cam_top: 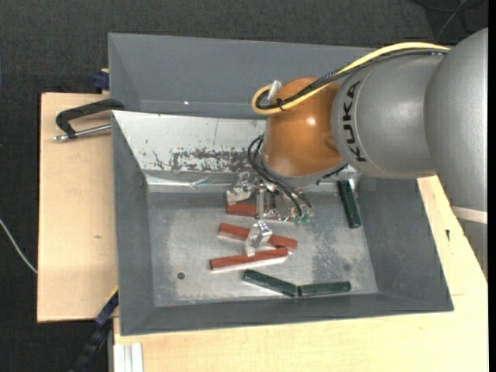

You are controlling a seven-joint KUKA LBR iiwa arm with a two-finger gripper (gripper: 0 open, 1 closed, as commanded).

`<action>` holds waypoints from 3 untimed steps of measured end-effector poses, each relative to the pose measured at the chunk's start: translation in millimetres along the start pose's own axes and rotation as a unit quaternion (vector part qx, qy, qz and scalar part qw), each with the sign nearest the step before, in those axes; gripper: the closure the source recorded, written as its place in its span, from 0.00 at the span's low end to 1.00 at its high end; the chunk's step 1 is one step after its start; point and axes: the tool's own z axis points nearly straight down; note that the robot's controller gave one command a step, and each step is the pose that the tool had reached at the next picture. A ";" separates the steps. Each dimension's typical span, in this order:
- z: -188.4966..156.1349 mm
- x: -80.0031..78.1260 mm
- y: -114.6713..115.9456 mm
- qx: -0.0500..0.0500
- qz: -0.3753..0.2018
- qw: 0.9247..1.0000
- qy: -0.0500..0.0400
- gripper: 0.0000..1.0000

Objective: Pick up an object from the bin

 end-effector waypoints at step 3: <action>7.6 -2.4 -11.7 0.006 -0.092 0.996 -0.009 0.00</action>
Offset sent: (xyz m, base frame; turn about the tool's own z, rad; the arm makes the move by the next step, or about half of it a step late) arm 0.0035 -0.0262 0.1073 -0.0869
